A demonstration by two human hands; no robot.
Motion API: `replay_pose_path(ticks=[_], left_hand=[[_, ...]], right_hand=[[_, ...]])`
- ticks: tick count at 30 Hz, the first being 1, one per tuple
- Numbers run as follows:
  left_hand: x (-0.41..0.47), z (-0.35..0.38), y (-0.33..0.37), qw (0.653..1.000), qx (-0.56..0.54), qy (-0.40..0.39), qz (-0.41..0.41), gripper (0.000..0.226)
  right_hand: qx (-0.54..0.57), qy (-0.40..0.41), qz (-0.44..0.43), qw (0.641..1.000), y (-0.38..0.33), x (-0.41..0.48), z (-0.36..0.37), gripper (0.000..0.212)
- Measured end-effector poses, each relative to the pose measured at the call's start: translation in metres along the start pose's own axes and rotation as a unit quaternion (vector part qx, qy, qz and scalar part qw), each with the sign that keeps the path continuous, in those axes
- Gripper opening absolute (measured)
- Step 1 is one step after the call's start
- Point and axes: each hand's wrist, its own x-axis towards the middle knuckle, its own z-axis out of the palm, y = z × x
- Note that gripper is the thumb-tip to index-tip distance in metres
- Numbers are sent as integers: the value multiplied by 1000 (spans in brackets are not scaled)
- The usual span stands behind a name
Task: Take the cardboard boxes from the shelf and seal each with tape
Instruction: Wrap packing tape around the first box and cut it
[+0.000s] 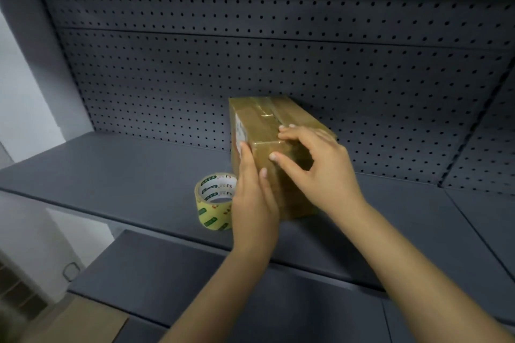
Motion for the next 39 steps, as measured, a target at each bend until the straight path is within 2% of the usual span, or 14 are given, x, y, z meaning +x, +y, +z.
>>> replay_pose_path(ticks=[6, 10, 13, 16, 18, 22, 26, 29, 35, 39], left_hand=[[-8, 1, -17, 999, 6, 32, 42, 63], [-4, -11, -20, 997, 13, 54, 56, 65], [0, -17, -25, 994, -4, 95, 45, 43], [7, -23, -29, 990, -28, 118, 69, 23], [16, -33, -32, 991, -55, 98, 69, 13], [28, -44, -42, 993, -42, 73, 83, 21], [16, -36, -46, 988, -33, 102, 110, 15], [10, -32, -46, 988, -59, 105, 92, 24], [10, -25, -49, 977, -87, 119, 152, 26], [14, -31, -47, 984, -92, 93, 124, 16]], right_hand=[[20, 23, 7, 1000, -7, 1, 3, 45], [37, 24, 24, 999, -9, 3, 1, 43], [70, -19, 58, 996, -11, 9, -8, 33], [96, -48, 94, 990, -13, 14, -17, 20], [106, -29, 119, 987, -19, 17, -15, 16], [102, 38, 159, 981, -33, 22, 3, 30], [105, 6, 119, 987, -29, 17, 0, 22], [72, -31, 66, 995, -19, 11, -7, 23], [48, -5, 22, 999, -15, 7, -1, 26], [73, -80, 41, 993, -12, 14, -16, 23]])
